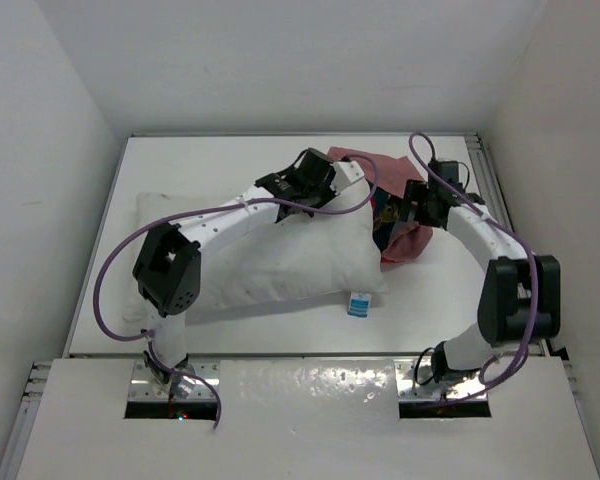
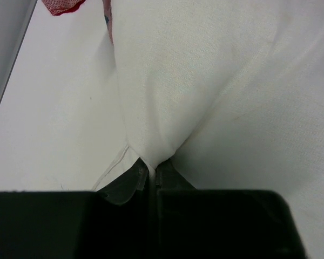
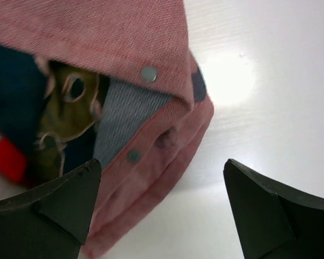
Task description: Put the pillow into the pillowcase
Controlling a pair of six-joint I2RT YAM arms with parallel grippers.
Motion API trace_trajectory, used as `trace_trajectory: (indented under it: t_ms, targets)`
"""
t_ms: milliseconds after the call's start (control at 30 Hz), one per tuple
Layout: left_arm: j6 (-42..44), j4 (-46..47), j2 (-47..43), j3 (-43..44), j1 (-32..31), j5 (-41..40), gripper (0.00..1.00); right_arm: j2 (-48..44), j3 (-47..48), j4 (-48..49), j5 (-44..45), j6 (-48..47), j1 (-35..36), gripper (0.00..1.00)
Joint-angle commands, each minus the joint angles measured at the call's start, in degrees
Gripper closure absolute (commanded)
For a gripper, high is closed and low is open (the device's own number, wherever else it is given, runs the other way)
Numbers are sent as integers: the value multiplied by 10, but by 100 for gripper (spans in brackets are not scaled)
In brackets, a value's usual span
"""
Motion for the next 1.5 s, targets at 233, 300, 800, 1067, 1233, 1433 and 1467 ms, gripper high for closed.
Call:
trace_trajectory:
  t_ms: [233,300,800,1067,1233,1433,1467]
  targets:
    - [-2,37,4,-10,-4,-24,100,183,122,132,-18,15,-16,15]
    - [-5,36,6,-10,-5,-20,100,210,140,136,-22,20,-14,35]
    - [6,-97,18,101,-31,115,100,45,247,8,41,-44,82,100]
    - [51,-167,6,122,-69,172,100,88,344,-36,18,-43,111,100]
    - [40,-156,-1,125,-72,151,100,86,350,-42,17,-43,125,100]
    - [-60,-47,13,140,-16,-23,100,-4,229,-17,-64,-70,135,100]
    - [-80,-34,18,151,-7,-33,100,-40,181,-11,-76,-70,132,100]
